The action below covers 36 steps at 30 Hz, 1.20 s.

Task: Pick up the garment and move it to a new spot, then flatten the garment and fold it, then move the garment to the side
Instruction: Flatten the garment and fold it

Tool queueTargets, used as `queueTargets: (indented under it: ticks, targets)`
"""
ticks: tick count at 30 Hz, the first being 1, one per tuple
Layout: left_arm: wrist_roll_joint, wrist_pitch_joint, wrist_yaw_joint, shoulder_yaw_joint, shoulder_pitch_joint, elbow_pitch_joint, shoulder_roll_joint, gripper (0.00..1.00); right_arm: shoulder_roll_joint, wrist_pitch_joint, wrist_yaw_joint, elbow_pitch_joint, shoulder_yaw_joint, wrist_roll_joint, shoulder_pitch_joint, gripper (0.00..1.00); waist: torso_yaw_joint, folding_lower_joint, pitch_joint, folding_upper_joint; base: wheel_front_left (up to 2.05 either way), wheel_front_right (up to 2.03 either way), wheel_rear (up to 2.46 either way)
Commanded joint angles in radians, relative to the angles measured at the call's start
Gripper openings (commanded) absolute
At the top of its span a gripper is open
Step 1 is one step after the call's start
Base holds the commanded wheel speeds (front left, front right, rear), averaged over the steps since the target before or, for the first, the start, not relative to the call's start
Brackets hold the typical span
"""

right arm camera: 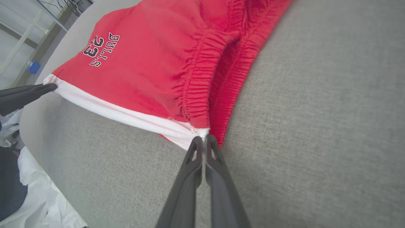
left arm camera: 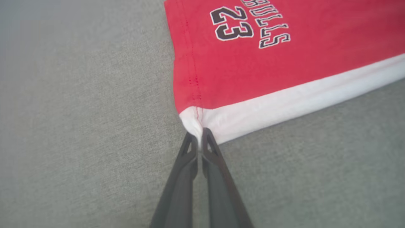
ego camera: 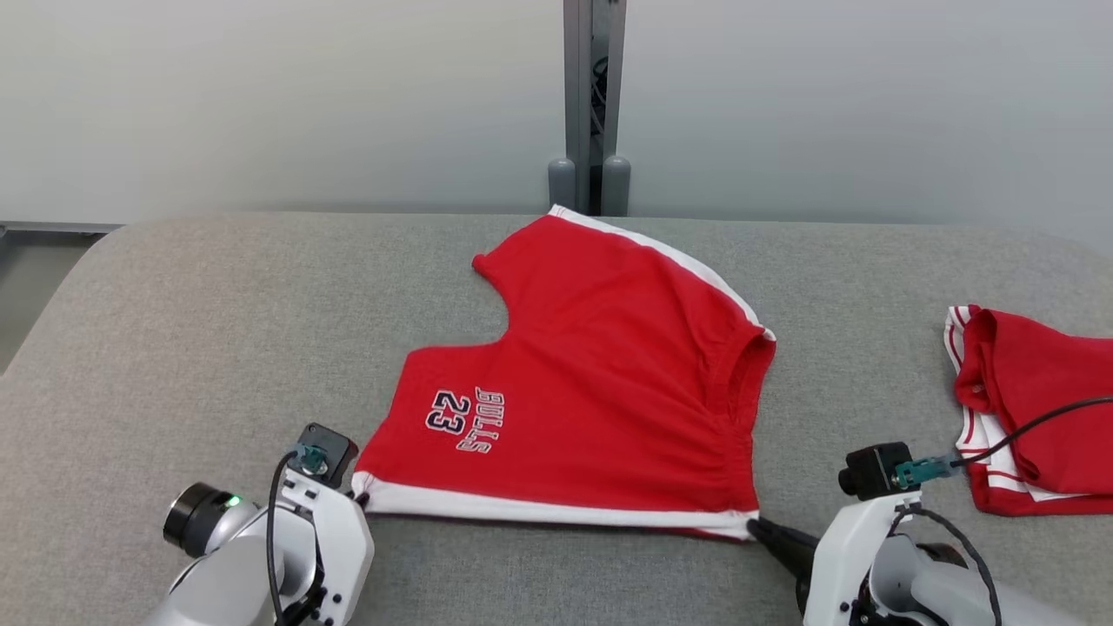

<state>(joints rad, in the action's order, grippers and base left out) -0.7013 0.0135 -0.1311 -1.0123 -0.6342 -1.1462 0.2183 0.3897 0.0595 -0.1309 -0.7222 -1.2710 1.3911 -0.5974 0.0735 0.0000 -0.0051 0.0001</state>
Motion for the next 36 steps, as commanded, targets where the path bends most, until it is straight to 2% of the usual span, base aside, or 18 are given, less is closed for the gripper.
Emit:
queueTargets:
  ticks: [1, 9, 16, 22, 28, 32, 36]
  targets:
    - [-0.012, -0.019, 0.001, -0.013, 0.022, 0.011, 0.026, 0.00, 0.017, -0.016, 0.000, 0.010, -0.003, 0.012, 0.026, 0.00, -0.002, 0.0000, -0.013, -0.0001, 0.00, 0.00, 0.00]
    - [-0.096, -0.167, 0.002, -0.117, 0.077, 0.167, 0.159, 0.00, 0.074, -0.140, 0.000, 0.130, -0.009, 0.071, 0.095, 0.00, 0.000, 0.0000, -0.053, -0.0001, 0.00, 0.00, 0.00]
    - [-0.202, -0.323, 0.002, -0.180, 0.102, 0.366, 0.284, 0.00, 0.118, -0.249, 0.000, 0.231, -0.011, 0.115, 0.146, 0.00, 0.007, 0.0000, -0.069, -0.0001, 0.00, 0.00, 0.00]
    - [-0.332, -0.486, 0.002, -0.190, 0.135, 0.531, 0.379, 0.00, 0.142, -0.312, 0.000, 0.288, -0.010, 0.167, 0.175, 0.00, 0.015, 0.0000, -0.078, -0.0001, 0.00, 0.00, 0.00]
    - [-0.391, -0.591, 0.004, -0.195, 0.154, 0.664, 0.468, 0.00, 0.156, -0.386, 0.000, 0.333, -0.011, 0.205, 0.209, 0.00, 0.017, 0.0000, -0.087, -0.0001, 0.00, 0.00, 0.00]
    - [-0.435, -0.666, 0.022, -0.195, 0.168, 0.749, 0.518, 0.00, 0.167, -0.429, 0.000, 0.355, -0.011, 0.217, 0.232, 0.00, 0.016, 0.0000, -0.090, -0.0001, 0.00, 0.00, 0.00]
    - [-0.458, -0.703, 0.047, -0.185, 0.171, 0.827, 0.555, 0.00, 0.166, -0.419, 0.000, 0.368, 0.004, 0.217, 0.238, 0.00, 0.008, 0.0000, -0.087, -0.0001, 0.00, 0.00, 0.00]
